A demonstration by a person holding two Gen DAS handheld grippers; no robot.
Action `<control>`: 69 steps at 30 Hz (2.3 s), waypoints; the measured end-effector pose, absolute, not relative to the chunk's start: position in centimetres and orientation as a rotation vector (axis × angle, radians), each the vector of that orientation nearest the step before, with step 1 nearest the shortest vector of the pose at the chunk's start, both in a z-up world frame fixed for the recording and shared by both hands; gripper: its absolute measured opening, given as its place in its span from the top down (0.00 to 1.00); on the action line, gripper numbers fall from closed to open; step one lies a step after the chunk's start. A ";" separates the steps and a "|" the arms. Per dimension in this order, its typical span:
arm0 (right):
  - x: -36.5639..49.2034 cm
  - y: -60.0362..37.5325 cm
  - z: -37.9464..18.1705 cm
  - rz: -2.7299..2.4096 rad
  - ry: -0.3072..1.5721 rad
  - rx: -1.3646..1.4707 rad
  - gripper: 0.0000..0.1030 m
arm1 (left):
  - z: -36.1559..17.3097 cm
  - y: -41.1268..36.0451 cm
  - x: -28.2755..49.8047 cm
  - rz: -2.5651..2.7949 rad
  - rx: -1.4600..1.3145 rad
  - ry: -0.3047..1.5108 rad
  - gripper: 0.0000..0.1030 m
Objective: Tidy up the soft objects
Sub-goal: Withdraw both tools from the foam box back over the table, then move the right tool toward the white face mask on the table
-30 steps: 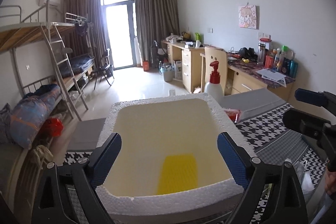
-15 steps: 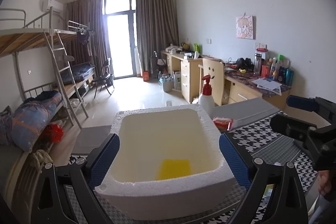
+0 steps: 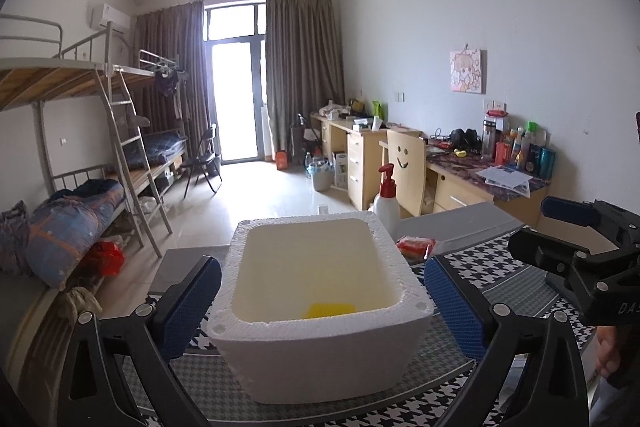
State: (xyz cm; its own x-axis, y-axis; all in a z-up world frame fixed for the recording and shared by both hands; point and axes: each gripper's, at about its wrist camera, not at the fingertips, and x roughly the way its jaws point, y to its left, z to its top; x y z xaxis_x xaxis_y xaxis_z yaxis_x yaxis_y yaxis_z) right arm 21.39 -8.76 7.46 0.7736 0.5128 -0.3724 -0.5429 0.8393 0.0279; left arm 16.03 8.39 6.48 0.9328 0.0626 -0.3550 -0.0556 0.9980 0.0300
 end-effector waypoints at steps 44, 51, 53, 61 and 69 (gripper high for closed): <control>15.2 -13.6 6.8 0.559 0.288 -0.030 0.08 | 4.5 4.4 10.0 -0.050 -0.008 0.255 0.01; 14.4 -14.5 6.2 0.535 0.280 -0.019 0.08 | 4.3 3.3 9.6 -0.078 -0.001 0.243 0.01; 14.2 -14.6 6.0 0.519 0.280 -0.021 0.08 | 4.1 2.9 9.6 -0.085 0.000 0.245 0.01; 14.2 -16.2 4.9 0.478 0.302 0.009 0.08 | 2.9 2.1 9.5 -0.130 -0.003 0.253 0.01; 14.4 -17.4 3.5 0.452 0.331 0.024 0.08 | 2.1 1.4 10.0 -0.151 -0.013 0.267 0.01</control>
State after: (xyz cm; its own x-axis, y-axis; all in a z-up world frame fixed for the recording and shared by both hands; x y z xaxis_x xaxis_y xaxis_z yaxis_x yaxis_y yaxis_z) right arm 14.39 -17.38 3.53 0.8473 0.4322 -0.3086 -0.4245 0.9004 0.0955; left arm 9.99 1.40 2.06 0.9534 -0.1502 -0.2615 0.1468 0.9886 -0.0325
